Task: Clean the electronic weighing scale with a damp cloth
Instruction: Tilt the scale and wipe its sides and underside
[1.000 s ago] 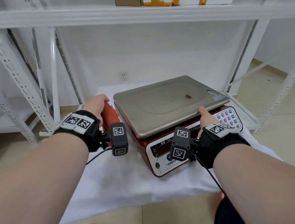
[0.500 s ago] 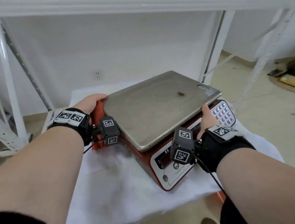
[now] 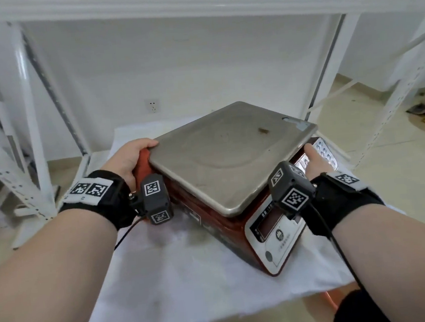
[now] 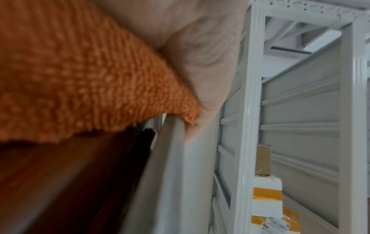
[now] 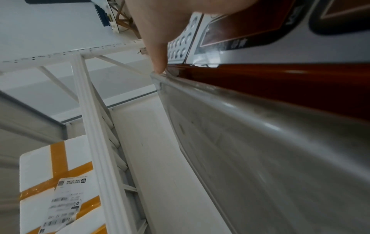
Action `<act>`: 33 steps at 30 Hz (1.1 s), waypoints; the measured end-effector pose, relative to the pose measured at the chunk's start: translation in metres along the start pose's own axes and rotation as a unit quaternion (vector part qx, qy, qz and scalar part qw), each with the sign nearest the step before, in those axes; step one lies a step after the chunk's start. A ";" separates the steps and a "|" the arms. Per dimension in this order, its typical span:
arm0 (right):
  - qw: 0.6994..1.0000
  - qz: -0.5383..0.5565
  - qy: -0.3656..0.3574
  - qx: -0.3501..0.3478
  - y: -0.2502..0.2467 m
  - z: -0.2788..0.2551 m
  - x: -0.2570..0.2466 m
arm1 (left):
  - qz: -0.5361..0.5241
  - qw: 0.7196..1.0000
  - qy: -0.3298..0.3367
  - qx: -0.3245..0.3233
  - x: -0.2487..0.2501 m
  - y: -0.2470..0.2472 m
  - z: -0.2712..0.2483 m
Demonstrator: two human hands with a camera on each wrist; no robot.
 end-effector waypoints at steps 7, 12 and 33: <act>0.994 0.055 0.025 -0.093 0.040 0.021 -0.024 | -0.118 0.992 0.007 0.038 -0.026 -0.027 -0.021; 0.990 -0.001 -0.003 -0.141 0.064 0.042 -0.023 | -0.187 0.979 0.001 0.076 -0.044 -0.033 -0.036; 0.945 -0.153 -0.073 -0.279 0.020 -0.002 -0.053 | -0.198 0.967 0.005 0.158 -0.083 0.018 -0.074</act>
Point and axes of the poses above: each hand's wrist, its own z-axis towards the middle knuckle, its own y-axis out of the palm, x = y × z, the point moved 4 cm from there along z, towards the middle knuckle, and after that the axes turned 12 degrees about -y, right-handed, at the moved point
